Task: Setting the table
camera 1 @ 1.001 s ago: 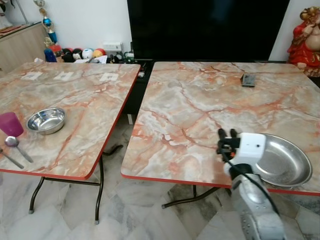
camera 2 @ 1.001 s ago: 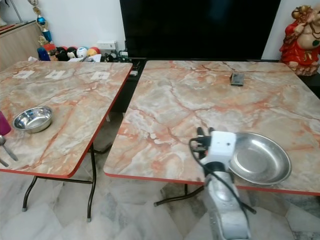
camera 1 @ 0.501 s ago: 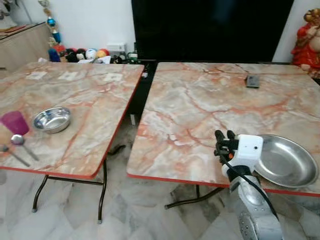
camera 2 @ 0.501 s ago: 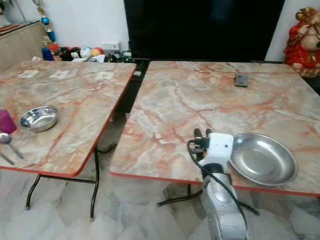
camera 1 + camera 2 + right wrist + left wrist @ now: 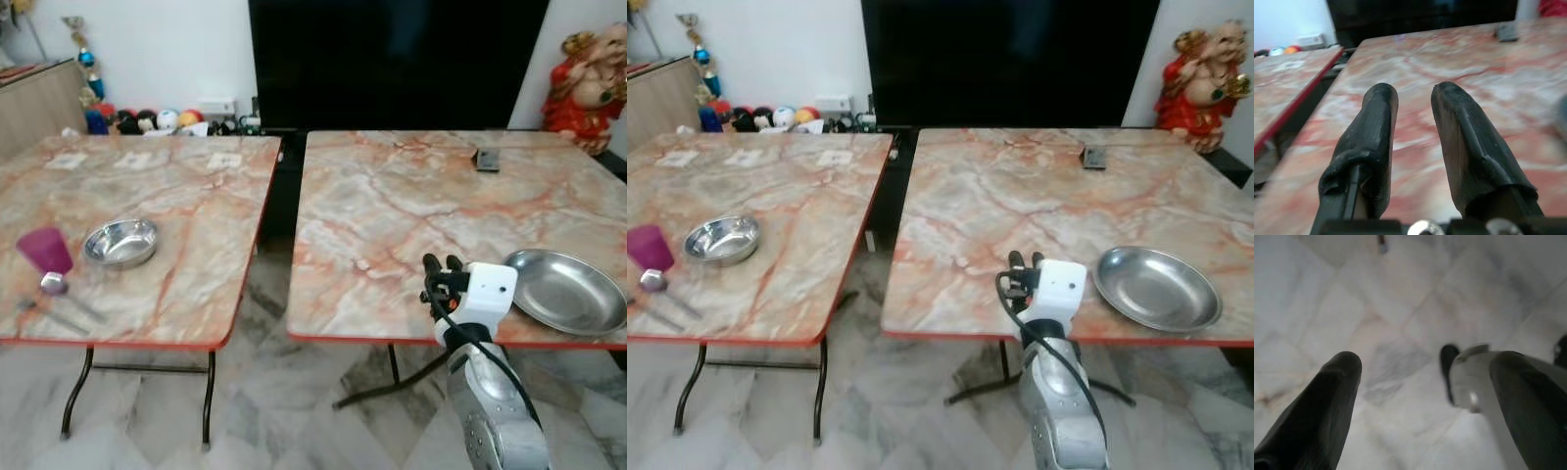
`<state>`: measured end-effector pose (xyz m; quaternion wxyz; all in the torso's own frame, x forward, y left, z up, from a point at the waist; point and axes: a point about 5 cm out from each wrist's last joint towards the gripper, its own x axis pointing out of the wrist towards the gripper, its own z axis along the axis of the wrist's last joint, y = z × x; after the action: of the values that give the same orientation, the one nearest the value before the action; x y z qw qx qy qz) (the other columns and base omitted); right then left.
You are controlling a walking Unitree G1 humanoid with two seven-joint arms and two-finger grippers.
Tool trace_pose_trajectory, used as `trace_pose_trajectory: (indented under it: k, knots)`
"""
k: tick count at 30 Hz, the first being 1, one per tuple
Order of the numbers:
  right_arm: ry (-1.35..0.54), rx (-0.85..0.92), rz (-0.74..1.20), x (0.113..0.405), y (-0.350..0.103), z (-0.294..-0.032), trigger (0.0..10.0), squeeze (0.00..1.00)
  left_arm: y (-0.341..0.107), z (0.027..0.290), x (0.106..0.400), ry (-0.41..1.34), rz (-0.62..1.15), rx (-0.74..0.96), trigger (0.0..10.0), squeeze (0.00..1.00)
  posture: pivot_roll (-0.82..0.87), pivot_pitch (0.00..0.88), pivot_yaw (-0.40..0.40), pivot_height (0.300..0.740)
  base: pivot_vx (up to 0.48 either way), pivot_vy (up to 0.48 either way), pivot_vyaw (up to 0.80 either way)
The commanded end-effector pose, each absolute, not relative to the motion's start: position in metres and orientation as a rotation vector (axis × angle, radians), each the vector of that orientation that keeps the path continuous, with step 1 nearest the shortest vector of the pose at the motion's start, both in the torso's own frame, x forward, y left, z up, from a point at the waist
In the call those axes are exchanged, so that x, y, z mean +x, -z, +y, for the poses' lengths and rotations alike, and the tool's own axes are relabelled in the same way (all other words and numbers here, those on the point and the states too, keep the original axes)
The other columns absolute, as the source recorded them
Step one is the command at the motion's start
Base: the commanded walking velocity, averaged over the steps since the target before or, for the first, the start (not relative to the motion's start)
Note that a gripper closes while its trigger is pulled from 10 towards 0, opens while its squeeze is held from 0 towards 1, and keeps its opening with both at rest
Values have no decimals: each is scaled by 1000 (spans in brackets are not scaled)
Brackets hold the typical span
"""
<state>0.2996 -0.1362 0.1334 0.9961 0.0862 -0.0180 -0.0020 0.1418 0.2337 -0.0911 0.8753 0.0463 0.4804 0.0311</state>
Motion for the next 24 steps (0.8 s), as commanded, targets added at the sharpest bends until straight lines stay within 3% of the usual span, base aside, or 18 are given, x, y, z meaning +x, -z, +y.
trace_pose_trajectory:
  k: [1, 24]
  knots:
    - [6, 167, -62, 303, -141, -137, 10000, 0, 91, 236, 141, -82, 1004, 91, 10000, 0, -39, 0, 27, 740, 0, 424, 0]
    - [11, 188, -75, 308, -144, -135, 10000, 0, 90, 239, 142, -98, 1000, 82, 10000, 0, -30, 0, 28, 740, 0, 419, 0]
